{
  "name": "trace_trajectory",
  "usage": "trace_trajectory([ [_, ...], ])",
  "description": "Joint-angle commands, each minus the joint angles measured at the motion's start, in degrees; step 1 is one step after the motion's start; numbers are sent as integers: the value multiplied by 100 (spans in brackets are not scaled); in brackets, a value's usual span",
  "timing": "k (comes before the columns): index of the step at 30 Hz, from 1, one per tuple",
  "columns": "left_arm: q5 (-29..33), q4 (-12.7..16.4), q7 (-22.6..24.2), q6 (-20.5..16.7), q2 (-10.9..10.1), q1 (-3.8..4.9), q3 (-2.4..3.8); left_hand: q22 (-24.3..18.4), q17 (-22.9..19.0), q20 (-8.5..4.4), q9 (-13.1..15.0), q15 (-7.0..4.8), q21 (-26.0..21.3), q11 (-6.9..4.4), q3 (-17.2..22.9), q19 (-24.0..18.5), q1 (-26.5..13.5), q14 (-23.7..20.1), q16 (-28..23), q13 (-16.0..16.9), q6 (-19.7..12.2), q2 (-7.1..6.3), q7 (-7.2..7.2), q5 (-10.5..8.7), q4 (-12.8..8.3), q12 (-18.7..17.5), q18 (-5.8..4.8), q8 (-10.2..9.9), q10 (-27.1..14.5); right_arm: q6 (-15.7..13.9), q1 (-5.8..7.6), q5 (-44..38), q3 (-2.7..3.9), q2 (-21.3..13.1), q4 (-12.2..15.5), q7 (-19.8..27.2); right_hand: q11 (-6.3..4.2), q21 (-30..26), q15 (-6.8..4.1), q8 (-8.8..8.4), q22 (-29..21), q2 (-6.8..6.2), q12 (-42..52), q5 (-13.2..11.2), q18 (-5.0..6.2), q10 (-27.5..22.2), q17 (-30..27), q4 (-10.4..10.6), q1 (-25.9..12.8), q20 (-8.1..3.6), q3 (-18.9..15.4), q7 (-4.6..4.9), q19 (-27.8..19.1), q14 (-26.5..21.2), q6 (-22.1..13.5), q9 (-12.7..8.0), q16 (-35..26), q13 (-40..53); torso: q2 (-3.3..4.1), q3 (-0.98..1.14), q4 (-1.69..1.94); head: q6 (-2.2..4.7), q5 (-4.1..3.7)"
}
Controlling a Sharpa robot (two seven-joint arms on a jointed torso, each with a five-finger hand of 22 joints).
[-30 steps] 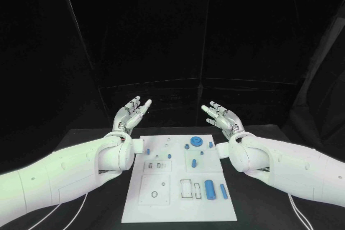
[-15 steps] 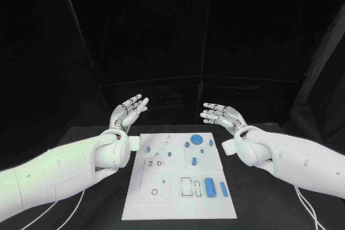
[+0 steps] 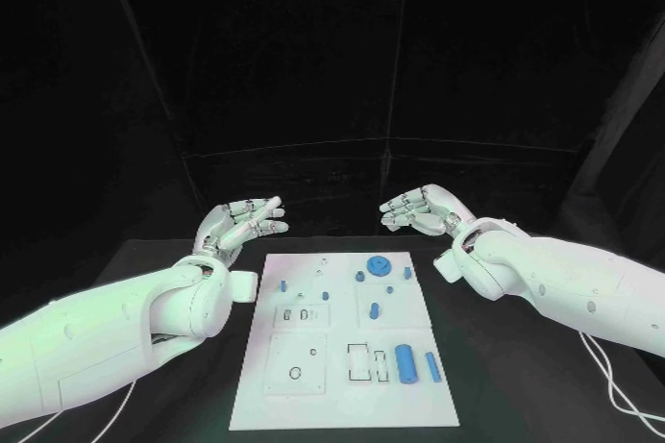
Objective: Assemble the parts on the task board
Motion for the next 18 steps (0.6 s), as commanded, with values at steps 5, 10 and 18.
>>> trace_trajectory([
  [5, -117, 497, -233, 344, -321, 92, 2, -23, 142, -52, -34, -50, 11, -42, 17, 157, 112, 175, -48, -26, 128, 51, -30, 7, -148, -114, 77, -56, 167, 209, 199, -2780, 6, 33, 173, -1231, -423, 1410, -591, -96, 736, -375, -13, -104, 107, 1200, 658, 7, 9, -612, 171, -284, 1180, 2021, 694, -10, 820, 65, 282, -30, 72, 56, -53],
  [10, -46, 863, -279, 490, -456, 118, 2, -29, 174, -61, -40, -56, 9, -44, 23, 187, 122, 202, -63, -34, 141, 64, -31, 7, -179, -147, 76, -77, 182, 381, 261, -3959, 8, 61, 354, -1861, -461, 1963, -671, -220, 1067, -523, -169, -35, 101, 1191, 1156, 3, -82, -722, 214, -314, 1356, 2265, 714, -7, 1430, 61, 413, -42, 149, 92, -114],
  [18, -1, 1218, -351, 636, -518, 148, 5, -49, 233, -64, -52, -49, -9, -21, 23, 230, 114, 223, -121, -59, 116, 86, -4, 5, -232, -251, 71, -148, 139, 835, 287, -5181, 12, 259, 454, -2471, -411, 2479, -638, -301, 1399, -626, -412, -88, 95, 710, 1799, 29, -294, -725, 311, -375, 1293, 2211, 626, -10, 2273, 10, 568, -22, 176, 117, -137],
])
